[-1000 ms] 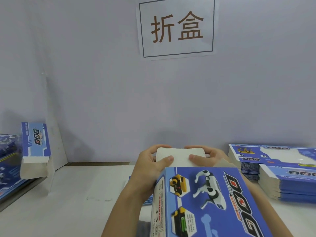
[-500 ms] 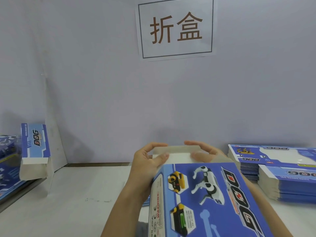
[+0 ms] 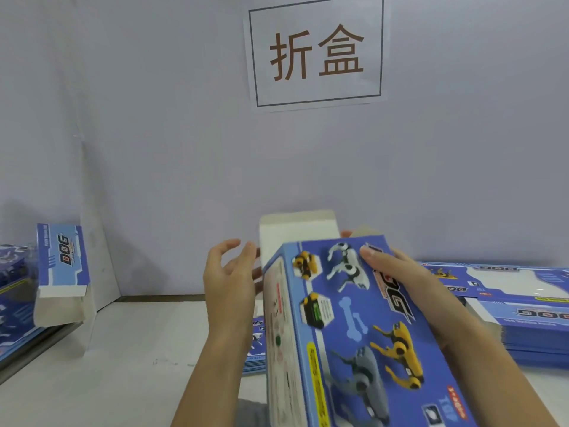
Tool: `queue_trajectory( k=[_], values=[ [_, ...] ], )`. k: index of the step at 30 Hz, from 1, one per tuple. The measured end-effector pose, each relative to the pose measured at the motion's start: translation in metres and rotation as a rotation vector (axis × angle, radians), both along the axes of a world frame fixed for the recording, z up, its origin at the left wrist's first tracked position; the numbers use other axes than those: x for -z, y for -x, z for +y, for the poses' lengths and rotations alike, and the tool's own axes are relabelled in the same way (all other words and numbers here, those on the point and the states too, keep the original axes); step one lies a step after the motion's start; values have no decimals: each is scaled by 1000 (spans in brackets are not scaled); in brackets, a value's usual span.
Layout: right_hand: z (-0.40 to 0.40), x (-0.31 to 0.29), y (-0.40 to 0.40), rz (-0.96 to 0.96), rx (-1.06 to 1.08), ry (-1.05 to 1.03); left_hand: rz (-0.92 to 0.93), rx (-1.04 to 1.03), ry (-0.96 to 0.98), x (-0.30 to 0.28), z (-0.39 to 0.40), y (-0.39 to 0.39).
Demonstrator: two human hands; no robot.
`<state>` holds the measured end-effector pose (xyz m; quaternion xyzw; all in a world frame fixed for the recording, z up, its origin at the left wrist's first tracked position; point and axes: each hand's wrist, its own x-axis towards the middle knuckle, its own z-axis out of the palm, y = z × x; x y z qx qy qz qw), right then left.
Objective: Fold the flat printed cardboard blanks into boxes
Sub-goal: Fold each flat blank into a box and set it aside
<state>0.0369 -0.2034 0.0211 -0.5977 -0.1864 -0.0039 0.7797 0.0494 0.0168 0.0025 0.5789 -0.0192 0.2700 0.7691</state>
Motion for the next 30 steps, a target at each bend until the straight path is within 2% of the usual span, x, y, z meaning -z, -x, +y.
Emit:
queue_trajectory(
  k=[6,11,15,20,24,30],
  values=[
    [0,-1,9,-167,182,-177,-141,151,-296,-19,-12,12],
    [11,-3,12,-341,262,-77,-157,254,-404,-23,-16,22],
    [14,-6,17,-446,240,-27,-217,310,-429,-30,-16,32],
    [20,-23,32,-598,284,55,-302,254,-416,-41,-16,41],
    [28,-31,42,-697,360,68,-387,214,-320,-46,-26,46],
    [30,-23,33,-564,418,190,-463,210,-324,-36,-34,40]
  ],
)
